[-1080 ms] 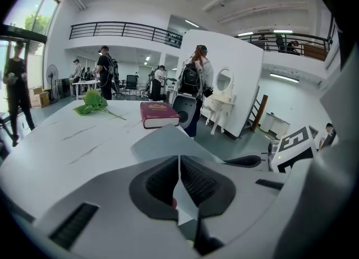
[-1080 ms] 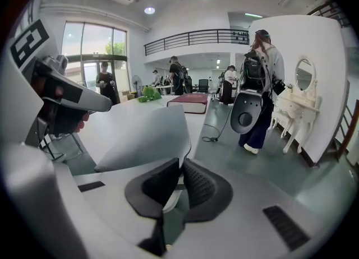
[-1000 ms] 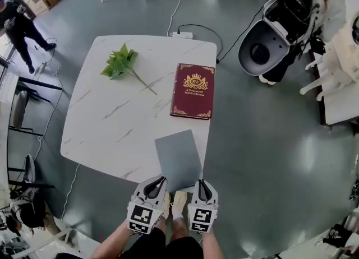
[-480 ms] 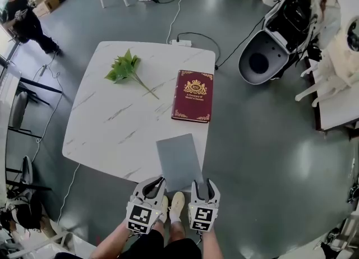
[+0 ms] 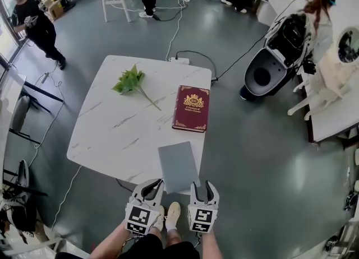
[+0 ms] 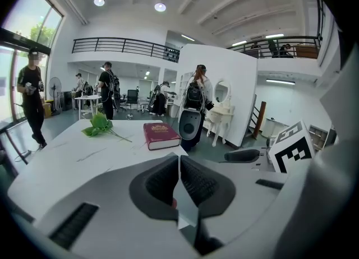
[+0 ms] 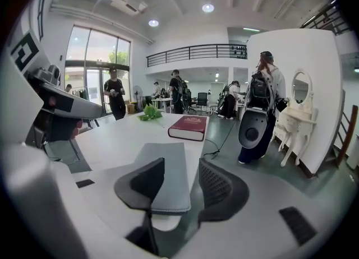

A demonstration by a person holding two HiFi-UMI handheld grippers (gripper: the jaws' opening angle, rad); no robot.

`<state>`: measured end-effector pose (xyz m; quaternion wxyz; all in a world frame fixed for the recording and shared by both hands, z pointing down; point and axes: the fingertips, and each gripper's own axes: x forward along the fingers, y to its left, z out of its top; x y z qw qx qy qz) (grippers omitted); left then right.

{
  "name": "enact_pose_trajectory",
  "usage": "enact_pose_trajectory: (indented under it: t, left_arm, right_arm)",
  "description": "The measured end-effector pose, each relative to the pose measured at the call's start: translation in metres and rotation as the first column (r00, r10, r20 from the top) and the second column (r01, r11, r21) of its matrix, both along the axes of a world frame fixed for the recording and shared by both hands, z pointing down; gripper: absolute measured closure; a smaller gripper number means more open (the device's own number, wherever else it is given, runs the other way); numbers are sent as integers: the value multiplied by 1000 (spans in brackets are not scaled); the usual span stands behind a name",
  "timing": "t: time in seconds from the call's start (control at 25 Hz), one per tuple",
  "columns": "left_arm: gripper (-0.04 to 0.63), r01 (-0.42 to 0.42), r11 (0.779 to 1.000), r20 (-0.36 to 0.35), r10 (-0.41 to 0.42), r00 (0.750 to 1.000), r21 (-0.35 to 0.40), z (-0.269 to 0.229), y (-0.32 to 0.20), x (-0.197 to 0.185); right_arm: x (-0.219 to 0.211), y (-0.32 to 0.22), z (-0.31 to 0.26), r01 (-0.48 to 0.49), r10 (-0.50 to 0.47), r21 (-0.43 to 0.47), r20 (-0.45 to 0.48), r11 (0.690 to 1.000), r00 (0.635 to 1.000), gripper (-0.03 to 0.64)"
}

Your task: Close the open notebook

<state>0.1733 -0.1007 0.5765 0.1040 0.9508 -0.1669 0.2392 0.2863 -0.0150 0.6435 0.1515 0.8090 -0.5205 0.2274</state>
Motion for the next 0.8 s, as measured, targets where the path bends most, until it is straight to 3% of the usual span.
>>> enact_pose_trajectory:
  t: [0.44,0.8]
  left_arm:
    - [563,63,993,-104,-52,993,103,-92,-3,-22]
    - [563,135,970,-198,-94,976,204,-162,-9,-54]
  right_arm:
    - [-12,-7,-104,53,-44,116,-76,992,996,426]
    - [-41,-22,-175,136,-106,223,-140,965,984,457]
